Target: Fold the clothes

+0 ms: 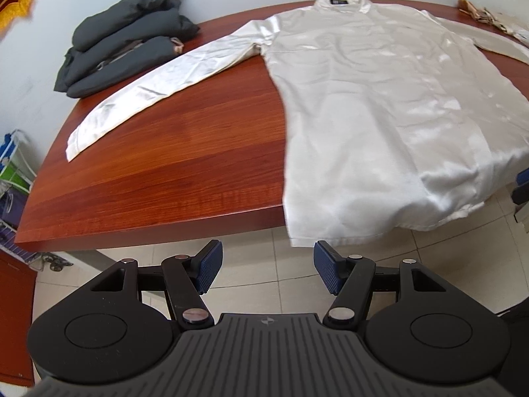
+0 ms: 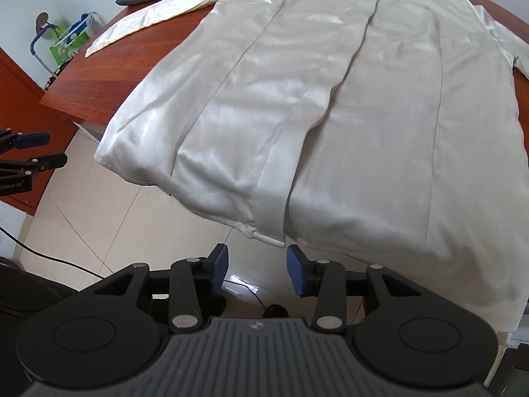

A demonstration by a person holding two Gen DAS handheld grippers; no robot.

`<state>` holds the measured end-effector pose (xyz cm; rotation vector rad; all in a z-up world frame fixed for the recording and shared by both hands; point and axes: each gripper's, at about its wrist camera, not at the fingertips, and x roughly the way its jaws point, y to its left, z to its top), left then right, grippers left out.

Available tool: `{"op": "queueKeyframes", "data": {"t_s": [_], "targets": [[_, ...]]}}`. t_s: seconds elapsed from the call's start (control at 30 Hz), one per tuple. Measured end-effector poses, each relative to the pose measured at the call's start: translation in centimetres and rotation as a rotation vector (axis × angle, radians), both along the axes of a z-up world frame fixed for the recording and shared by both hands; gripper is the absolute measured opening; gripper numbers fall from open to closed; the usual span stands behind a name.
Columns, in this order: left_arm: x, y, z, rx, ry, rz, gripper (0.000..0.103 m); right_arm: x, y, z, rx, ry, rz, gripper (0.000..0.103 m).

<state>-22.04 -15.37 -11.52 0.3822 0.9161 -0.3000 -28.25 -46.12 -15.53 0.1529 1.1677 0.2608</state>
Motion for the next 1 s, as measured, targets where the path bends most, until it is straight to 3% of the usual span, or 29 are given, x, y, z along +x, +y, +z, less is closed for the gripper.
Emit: {"op": "queueKeyframes", "data": {"t_s": [0.37,0.6,1.0], "targets": [[3.3,3.6,0.4,0.019,-0.025,0.094,0.064,1.1,0.4,1.9,-0.019,-0.053,-0.005,0.062],[6.8,7.1,0.0,0.035,-0.036,0.147,0.064,2.4,1.9,3.0,-0.034,-0.087,-0.022,0.064],[16.9,16.3,0.1,0.024,-0.050,0.215,0.064,6.0,7.7,3.7,-0.069,-0.074,-0.196,0.065]]}}
